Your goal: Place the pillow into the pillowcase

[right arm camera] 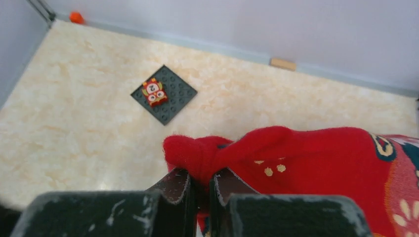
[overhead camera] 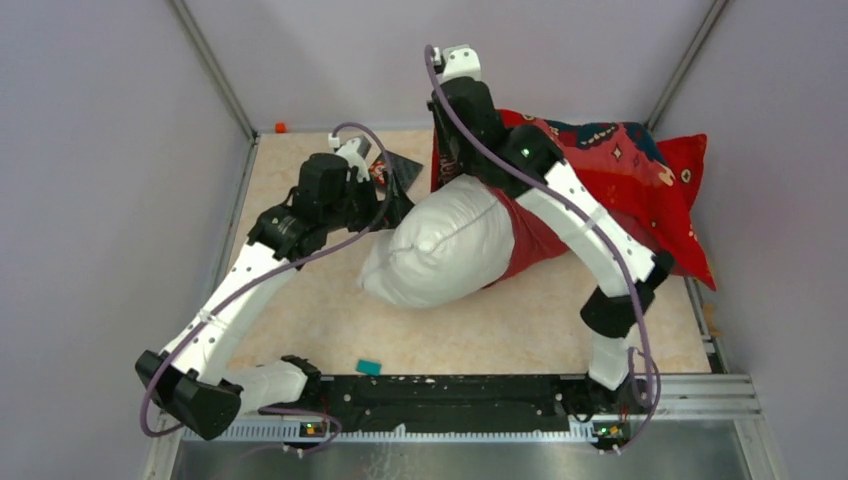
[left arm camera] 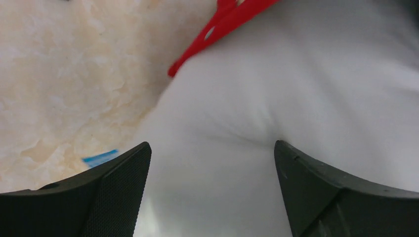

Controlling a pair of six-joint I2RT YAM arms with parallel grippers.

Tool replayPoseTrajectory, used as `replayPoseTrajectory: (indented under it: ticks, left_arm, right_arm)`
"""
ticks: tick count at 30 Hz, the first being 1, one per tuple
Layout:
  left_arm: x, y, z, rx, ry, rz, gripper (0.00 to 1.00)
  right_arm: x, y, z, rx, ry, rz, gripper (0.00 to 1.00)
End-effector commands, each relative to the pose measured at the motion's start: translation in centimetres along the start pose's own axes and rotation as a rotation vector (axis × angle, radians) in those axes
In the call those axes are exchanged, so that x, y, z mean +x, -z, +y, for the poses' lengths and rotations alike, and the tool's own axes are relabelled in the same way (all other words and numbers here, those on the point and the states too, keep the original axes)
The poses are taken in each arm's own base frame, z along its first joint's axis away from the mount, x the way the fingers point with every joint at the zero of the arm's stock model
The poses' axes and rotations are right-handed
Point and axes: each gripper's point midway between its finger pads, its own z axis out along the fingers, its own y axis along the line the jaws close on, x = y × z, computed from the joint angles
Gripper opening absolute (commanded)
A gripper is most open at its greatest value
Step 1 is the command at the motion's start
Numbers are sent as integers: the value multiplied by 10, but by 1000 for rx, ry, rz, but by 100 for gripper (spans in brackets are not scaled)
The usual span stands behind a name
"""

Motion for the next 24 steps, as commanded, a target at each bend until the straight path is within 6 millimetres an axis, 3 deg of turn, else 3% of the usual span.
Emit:
replayPoseTrajectory:
  ticks: [1,3,5,9,13,18,21,24]
  left_arm:
    - [-29,41,-35,99,-94,-129,99]
    - [-32,49,-31,67,-112,-144,99]
    - [-33,53,-23,21,-126,-157,99]
    - [-27,51,-4,-55,-139,-152,99]
    - [-17,42,12,-102,-126,-143,99]
    - [12,10,29,-104,-71,-69,97]
    - [27,-19,54,-169,-34,-45,80]
    - [23,-43,90,-276,33,-61,47]
  right_arm:
    - [75,-105,50,-182,-77,180,0]
    - [107,-133,50,-170,-71,234,0]
    - [127,-148,53,-179,-72,261,0]
    - [134,-152,59,-188,-97,274,0]
    - [114,-147,57,-189,-107,237,0]
    - [69,-126,59,-213,-98,143,0]
    - [40,-107,58,-224,-104,78,0]
    - [28,-91,57,-239,-92,54,12]
